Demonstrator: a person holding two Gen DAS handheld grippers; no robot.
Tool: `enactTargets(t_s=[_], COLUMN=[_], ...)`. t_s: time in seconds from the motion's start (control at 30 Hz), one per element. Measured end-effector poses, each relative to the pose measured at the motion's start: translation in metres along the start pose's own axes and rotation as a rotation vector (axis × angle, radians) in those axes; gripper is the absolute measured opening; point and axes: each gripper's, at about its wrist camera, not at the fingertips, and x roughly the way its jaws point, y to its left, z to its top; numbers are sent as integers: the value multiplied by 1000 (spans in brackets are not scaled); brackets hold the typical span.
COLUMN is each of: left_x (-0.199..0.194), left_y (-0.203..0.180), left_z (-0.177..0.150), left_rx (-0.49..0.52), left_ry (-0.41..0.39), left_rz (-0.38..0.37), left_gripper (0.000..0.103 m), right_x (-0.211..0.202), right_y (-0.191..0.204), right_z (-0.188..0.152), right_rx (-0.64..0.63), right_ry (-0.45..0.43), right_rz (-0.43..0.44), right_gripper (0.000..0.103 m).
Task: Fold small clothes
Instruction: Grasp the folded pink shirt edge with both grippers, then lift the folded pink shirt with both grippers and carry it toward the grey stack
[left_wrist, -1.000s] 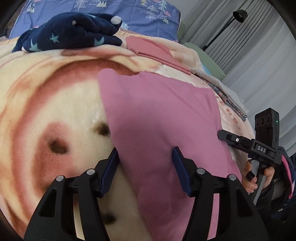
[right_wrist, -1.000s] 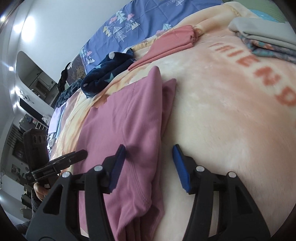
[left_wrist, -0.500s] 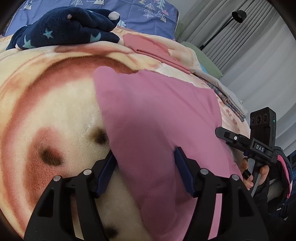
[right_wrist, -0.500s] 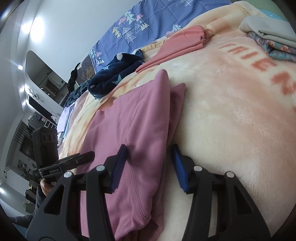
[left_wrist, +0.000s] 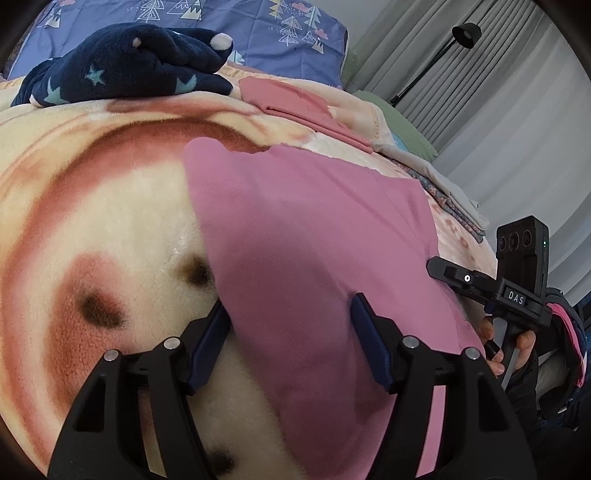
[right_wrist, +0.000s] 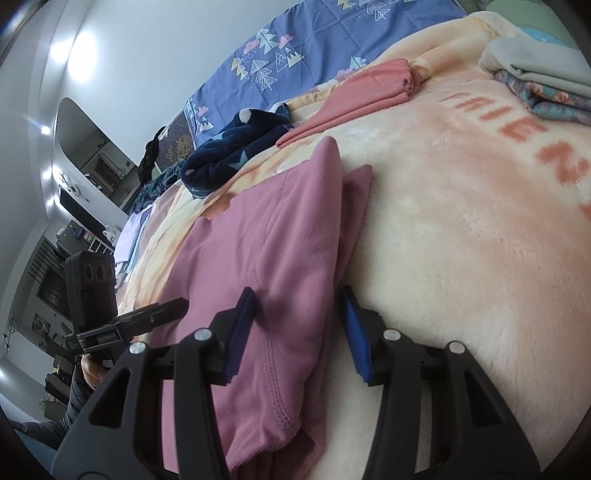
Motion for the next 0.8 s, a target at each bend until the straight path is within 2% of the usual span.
enactTargets(t_s=[0.17, 0.27, 0.3, 0.33, 0.37, 0.4, 0.53, 0.67, 0.8], left_x=[13, 14, 13, 10, 8, 4, -13, -34, -58], left_y=[-2, -1, -2, -5, -10, -15, -46, -65, -82], left_z=[14, 16, 15, 14, 13, 12, 10, 15, 18], left_rx=[9, 0, 8, 25, 50, 82, 225, 270, 291], left_ry=[18, 11, 4, -9, -23, -38, -101, -155, -207], left_rz=[-7, -7, -1, 11, 23, 39, 150, 165, 145], left_gripper=[67, 61, 54, 49, 38, 30, 26, 26, 26], right_x=[22, 33, 33, 32, 29, 26, 7, -23, -55], right_y=[9, 10, 12, 14, 16, 20, 46, 72, 90], right_z=[17, 21, 20, 19, 18, 16, 12, 10, 8], right_rx=[-33, -41, -54, -63, -67, -78, -156, -217, -266], right_ry=[75, 79, 71, 62, 51, 38, -24, -110, -189], right_rz=[-10, -15, -15, -13, -13, -22, -83, -111, -133], right_gripper=[53, 47, 39, 34, 26, 23, 20, 20, 20])
